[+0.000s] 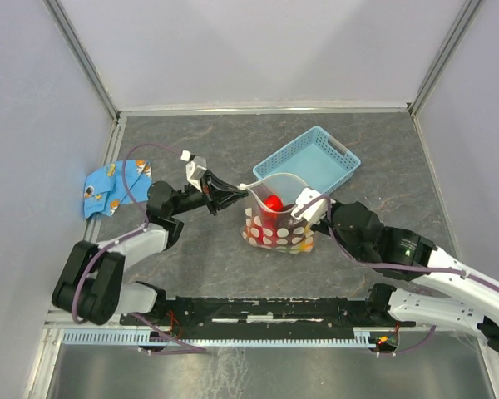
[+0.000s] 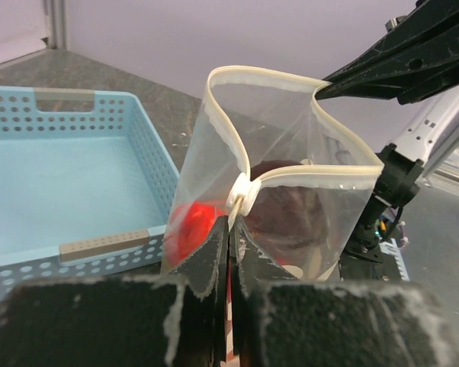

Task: Place the food in the zip-top bag and seal the zipper
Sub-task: Adjust the zipper food storage bag at the center of the board, then zip the zipper food storage bag at the center of the board.

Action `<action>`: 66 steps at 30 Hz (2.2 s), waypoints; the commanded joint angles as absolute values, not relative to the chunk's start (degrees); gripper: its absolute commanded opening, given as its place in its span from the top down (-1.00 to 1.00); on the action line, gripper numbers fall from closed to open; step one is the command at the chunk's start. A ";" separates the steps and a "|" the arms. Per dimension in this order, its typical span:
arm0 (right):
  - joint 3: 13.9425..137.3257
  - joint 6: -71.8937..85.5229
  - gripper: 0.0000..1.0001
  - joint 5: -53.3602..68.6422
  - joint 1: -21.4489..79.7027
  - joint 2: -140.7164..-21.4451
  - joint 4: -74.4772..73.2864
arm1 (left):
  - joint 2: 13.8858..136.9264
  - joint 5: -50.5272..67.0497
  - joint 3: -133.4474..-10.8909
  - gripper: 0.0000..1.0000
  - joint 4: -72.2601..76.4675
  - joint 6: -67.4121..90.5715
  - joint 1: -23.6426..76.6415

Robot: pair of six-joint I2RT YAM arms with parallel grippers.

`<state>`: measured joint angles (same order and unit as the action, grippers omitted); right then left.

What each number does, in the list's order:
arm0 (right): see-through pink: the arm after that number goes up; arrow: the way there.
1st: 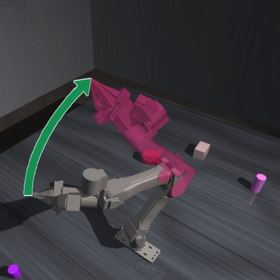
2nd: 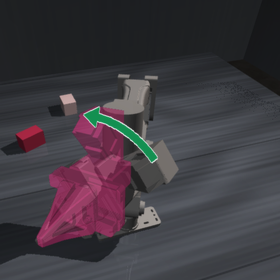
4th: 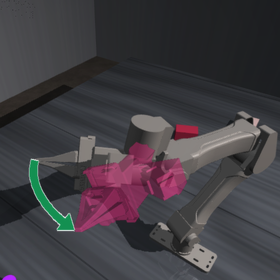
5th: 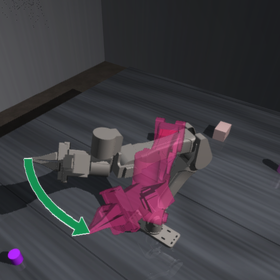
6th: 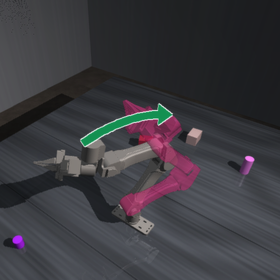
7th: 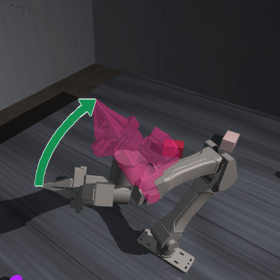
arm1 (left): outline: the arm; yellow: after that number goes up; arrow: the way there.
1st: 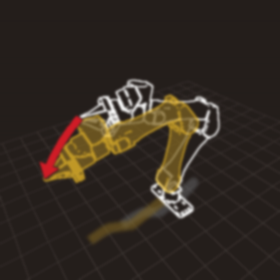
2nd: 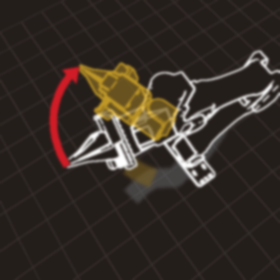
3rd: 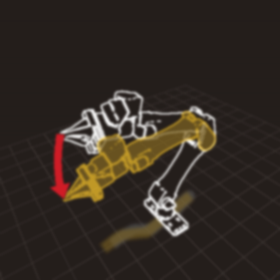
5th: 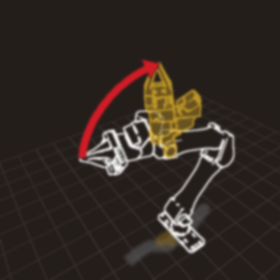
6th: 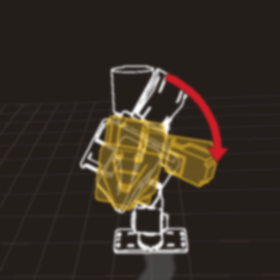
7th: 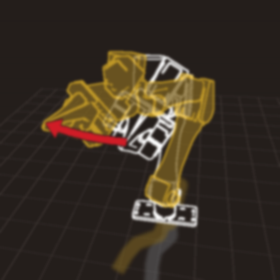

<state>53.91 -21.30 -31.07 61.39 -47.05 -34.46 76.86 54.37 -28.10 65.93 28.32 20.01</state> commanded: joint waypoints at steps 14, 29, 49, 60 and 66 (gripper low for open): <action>54.94 -11.78 0.91 -36.25 61.20 -46.22 -35.00 | 63.54 44.84 -25.20 0.95 49.47 14.88 20.19; 54.20 -4.09 0.95 -45.28 60.02 -46.61 -38.96 | 61.11 37.08 -22.76 0.95 50.23 15.02 20.21; 75.78 -15.45 -0.20 -10.11 60.01 -63.42 -36.11 | 59.96 39.44 -24.22 0.95 46.19 13.89 20.20; 78.96 -32.93 -0.21 1.87 60.01 -75.83 -22.71 | 58.89 38.96 -24.57 0.95 44.68 13.45 20.23; 81.17 -36.02 -0.15 4.25 59.93 -81.05 -21.58 | 58.67 39.06 -24.60 0.95 44.65 13.53 20.30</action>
<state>77.41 -31.68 0.12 60.20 -78.56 -26.24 60.23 39.44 -22.74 43.11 16.56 20.38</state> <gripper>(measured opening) 0.588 0.034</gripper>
